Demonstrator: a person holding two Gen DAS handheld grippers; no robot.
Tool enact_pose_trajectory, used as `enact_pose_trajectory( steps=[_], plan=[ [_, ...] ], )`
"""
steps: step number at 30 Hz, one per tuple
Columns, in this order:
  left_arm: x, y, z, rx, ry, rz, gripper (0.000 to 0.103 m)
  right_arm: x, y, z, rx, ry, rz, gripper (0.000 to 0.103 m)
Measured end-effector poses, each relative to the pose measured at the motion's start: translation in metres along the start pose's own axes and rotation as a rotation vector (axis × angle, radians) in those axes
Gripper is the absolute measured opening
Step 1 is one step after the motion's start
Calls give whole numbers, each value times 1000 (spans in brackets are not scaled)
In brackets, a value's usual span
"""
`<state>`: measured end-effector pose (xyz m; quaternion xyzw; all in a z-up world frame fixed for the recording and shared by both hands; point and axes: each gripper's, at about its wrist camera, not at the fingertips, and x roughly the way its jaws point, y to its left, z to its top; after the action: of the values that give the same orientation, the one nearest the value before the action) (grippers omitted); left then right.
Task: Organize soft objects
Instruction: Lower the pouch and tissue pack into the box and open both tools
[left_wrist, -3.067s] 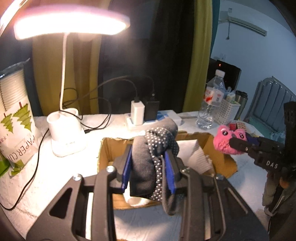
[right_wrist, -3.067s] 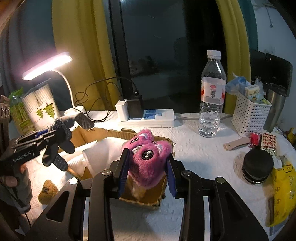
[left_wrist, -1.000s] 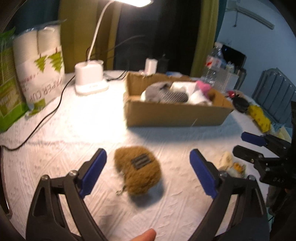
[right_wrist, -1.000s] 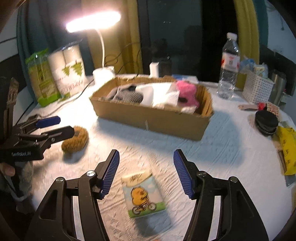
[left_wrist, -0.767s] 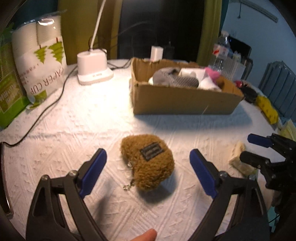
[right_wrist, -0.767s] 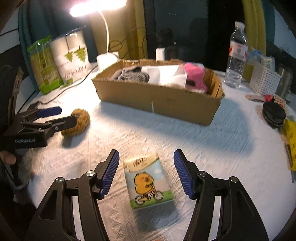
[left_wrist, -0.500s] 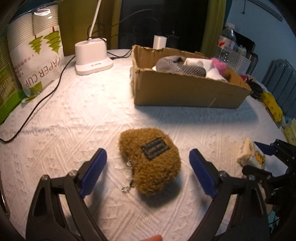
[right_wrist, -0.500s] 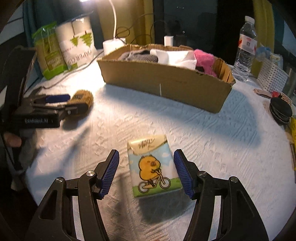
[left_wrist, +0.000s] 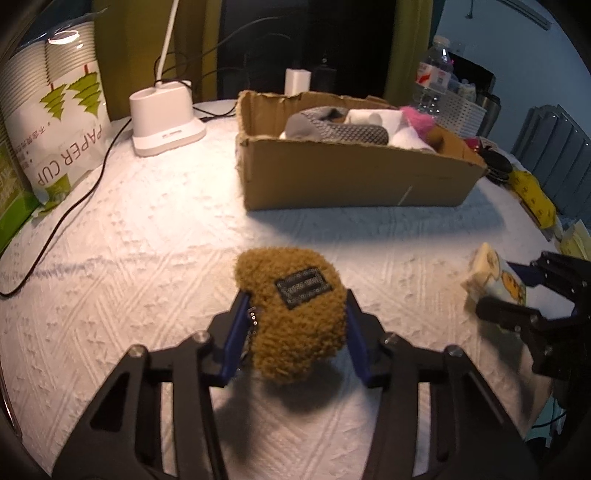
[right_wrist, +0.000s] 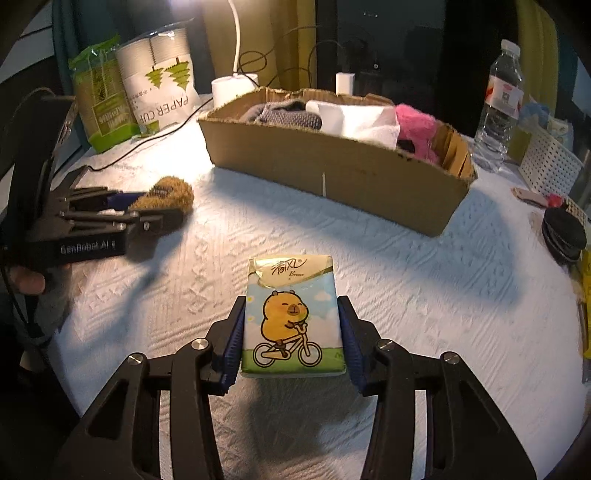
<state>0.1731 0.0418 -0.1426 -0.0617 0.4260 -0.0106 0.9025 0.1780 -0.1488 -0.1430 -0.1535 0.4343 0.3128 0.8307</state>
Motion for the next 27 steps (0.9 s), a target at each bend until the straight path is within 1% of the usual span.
enact_pose_trajectory(
  steps=[7,15,22,27],
  plan=[
    [-12,-5,12,7,-39,-20,49,-5,-4,14,2,-31,-3,49],
    [-32,-3,37,9,-124,-39,49,-17,-18,34,13,-84,-32,49],
    [-36,-1,57,5,-160,-70,49,-26,-34,54,47,-146,-62,49],
    [-39,0,75,11,-198,-71,49,-28,-45,66,76,-175,-79,49]
  ],
)
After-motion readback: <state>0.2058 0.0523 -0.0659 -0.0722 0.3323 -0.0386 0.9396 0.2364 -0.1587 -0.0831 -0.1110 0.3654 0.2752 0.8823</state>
